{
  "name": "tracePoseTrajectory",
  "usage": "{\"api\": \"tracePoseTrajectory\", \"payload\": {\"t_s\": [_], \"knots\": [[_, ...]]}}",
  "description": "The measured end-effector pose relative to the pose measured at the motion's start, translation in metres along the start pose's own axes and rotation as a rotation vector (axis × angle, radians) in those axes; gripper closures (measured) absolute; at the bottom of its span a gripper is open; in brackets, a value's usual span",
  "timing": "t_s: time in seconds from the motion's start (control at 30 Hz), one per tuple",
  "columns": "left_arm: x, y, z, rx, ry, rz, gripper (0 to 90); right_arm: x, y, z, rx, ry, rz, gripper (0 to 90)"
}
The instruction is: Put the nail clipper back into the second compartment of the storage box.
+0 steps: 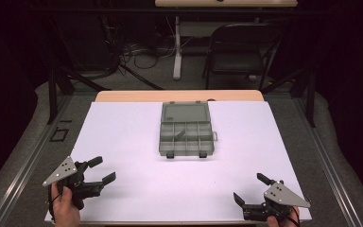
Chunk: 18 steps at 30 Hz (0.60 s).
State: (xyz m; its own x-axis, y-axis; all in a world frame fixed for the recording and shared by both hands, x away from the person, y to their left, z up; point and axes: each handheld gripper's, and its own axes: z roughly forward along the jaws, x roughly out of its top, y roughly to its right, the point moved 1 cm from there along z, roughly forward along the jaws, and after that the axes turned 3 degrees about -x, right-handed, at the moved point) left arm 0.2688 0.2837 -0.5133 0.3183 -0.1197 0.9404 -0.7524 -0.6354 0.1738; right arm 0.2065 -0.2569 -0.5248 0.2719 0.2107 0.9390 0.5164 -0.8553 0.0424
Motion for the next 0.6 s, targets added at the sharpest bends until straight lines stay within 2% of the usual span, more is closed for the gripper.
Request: {"api": "tracePoseTrajectory", "payload": {"t_s": [0.27,0.6], "knots": [[-0.0031,-0.0009,0.0018,0.001,-0.007,0.015,15.7,0.0001,0.0002,-0.0002,0.002,0.0,-0.004,0.0],[-0.0061,-0.0074,0.0001,0.02,-0.008,-0.002,15.7,-0.0008,0.0026,0.001,-0.003,0.005,0.007,0.0]]}}
